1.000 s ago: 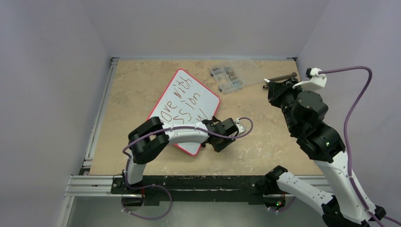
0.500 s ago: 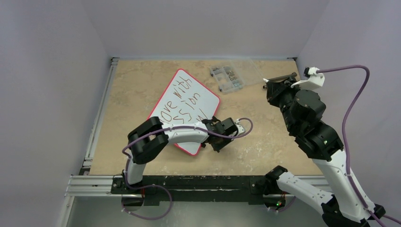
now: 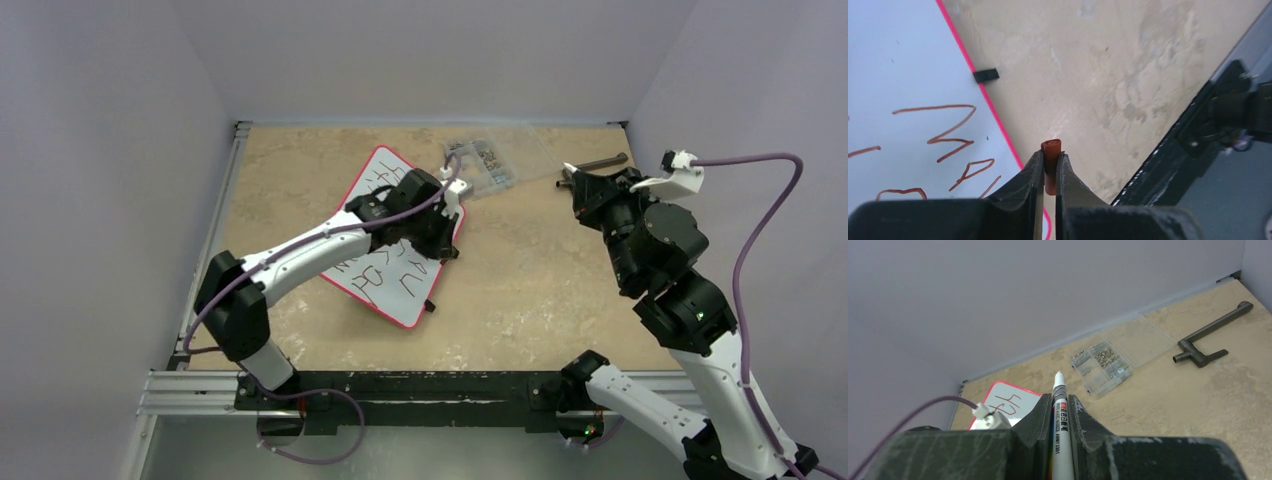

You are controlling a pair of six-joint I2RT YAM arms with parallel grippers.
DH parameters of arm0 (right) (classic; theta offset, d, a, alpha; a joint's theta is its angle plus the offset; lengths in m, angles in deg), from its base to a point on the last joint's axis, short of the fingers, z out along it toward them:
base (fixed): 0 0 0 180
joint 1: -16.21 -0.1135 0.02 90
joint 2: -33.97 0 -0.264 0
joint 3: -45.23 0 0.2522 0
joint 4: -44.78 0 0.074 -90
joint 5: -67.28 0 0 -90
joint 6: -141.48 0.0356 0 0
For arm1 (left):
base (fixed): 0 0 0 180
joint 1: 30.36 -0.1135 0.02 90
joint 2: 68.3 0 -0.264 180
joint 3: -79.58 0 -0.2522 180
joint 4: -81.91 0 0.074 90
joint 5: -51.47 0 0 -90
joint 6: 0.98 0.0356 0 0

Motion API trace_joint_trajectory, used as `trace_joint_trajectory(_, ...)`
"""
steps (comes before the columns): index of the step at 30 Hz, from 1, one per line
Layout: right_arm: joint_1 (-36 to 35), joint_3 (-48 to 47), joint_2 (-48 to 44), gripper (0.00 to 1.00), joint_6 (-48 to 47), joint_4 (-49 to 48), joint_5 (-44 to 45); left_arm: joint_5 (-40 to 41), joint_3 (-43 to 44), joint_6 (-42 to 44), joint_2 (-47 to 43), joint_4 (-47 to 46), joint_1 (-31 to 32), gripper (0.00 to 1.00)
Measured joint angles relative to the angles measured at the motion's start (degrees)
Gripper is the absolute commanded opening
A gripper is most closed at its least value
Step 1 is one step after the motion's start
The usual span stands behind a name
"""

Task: Write a sentence on the whiteboard
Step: Close the whiteboard marker at the center of the board.

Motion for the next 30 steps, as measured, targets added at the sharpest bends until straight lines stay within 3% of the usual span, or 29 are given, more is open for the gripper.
trace_joint_trajectory(9, 0.1, 2.9, 0.2, 0.00, -0.9, -4.3, -4.7, -14.3, 4.2, -7.3, -7.8, -4.6, -7.6, 0.00)
trace_joint_trajectory(15, 0.1, 4.4, 1.7, 0.00, -2.0, -7.8, -9.8, -28.1, 3.8, -21.5, -8.1, -15.8, -17.1, 0.00)
trace_joint_trajectory(19, 0.1, 6.3, 2.5, 0.00, -2.7, -11.0, -15.3, -36.4, 1.2, -36.4, -6.3, -31.5, -24.3, 0.00)
trace_joint_trajectory(23, 0.0, 7.5, 5.0, 0.00, -3.7, -13.6, -21.0, -38.4, -2.3, -46.4, -5.0, -39.2, -27.8, 0.00)
trace_joint_trajectory(30, -3.6, 7.6, 11.5, 0.00, -7.0, -16.2, -25.8, -37.2, -4.4, -58.9, -5.4, -41.1, -28.1, 0.00)
